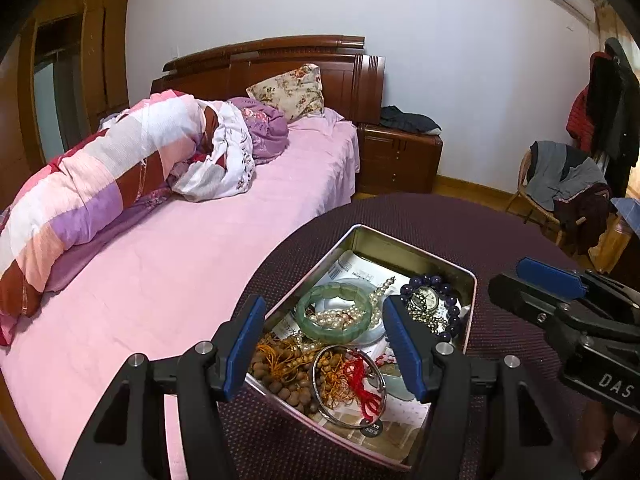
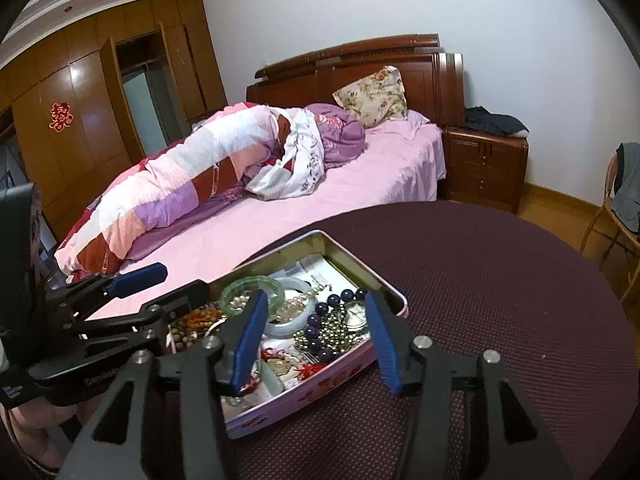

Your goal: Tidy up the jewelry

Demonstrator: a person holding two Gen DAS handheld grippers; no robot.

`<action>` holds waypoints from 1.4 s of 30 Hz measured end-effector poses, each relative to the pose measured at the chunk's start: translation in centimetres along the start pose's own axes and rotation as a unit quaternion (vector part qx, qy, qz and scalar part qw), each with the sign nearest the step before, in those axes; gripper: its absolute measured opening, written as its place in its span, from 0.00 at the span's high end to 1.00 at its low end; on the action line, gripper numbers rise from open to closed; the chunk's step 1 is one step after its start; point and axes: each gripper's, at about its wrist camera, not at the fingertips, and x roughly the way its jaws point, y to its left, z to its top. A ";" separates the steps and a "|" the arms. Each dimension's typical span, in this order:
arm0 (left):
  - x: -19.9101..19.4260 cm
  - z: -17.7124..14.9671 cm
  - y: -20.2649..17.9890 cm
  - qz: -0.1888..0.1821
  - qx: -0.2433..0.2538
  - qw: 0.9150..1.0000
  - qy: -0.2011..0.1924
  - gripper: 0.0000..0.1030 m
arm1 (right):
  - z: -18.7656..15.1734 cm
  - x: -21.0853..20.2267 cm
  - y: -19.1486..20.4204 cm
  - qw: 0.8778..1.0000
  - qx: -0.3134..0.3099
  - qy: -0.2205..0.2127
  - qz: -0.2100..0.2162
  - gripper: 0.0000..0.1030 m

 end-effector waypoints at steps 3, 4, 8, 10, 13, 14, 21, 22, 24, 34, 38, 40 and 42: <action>-0.3 0.0 0.0 -0.001 -0.001 1.000 -0.002 0.40 | 0.0 -0.4 0.4 1.000 -0.003 -0.005 0.000 0.45; -0.4 0.0 0.0 0.000 -0.001 1.000 -0.003 0.40 | 0.0 -0.5 0.5 1.000 -0.003 -0.006 0.001 0.45; -0.6 0.1 0.0 0.000 -0.002 1.000 -0.005 0.40 | 0.0 -0.6 0.8 1.000 -0.006 -0.008 0.002 0.44; -0.6 0.1 0.0 0.001 -0.003 1.000 -0.006 0.40 | 0.0 -0.6 0.9 1.000 -0.005 -0.011 0.002 0.43; -0.6 0.1 0.1 0.001 -0.004 1.000 -0.006 0.40 | -0.1 -0.7 0.8 1.000 -0.005 -0.010 0.002 0.43; -0.6 0.1 0.1 0.001 -0.004 1.000 -0.006 0.40 | -0.1 -0.7 0.8 1.000 -0.005 -0.011 0.002 0.43; -0.6 0.2 0.3 0.002 -0.005 1.000 -0.007 0.40 | 0.0 -0.8 0.7 1.000 -0.002 -0.009 0.003 0.43; -0.6 0.2 0.2 0.003 -0.005 1.000 -0.007 0.40 | 0.0 -0.8 0.8 1.000 -0.002 -0.010 0.003 0.43; -0.6 0.3 0.3 0.003 -0.005 1.000 -0.008 0.40 | 0.0 -0.8 0.7 1.000 -0.002 -0.010 0.003 0.43; -0.6 0.5 0.4 0.004 -0.006 1.000 -0.007 0.40 | 0.0 -0.7 0.7 1.000 -0.001 -0.009 0.003 0.42; -0.6 0.5 0.4 0.005 -0.006 1.000 -0.006 0.40 | 0.0 -0.8 0.8 1.000 -0.001 -0.010 0.003 0.42; -0.5 0.5 0.4 0.004 -0.006 1.000 -0.005 0.40 | 0.0 -0.7 0.7 1.000 -0.002 -0.010 0.002 0.42; -0.5 0.5 0.4 0.005 -0.006 1.000 -0.006 0.40 | 0.0 -0.7 0.7 1.000 -0.002 -0.010 0.002 0.42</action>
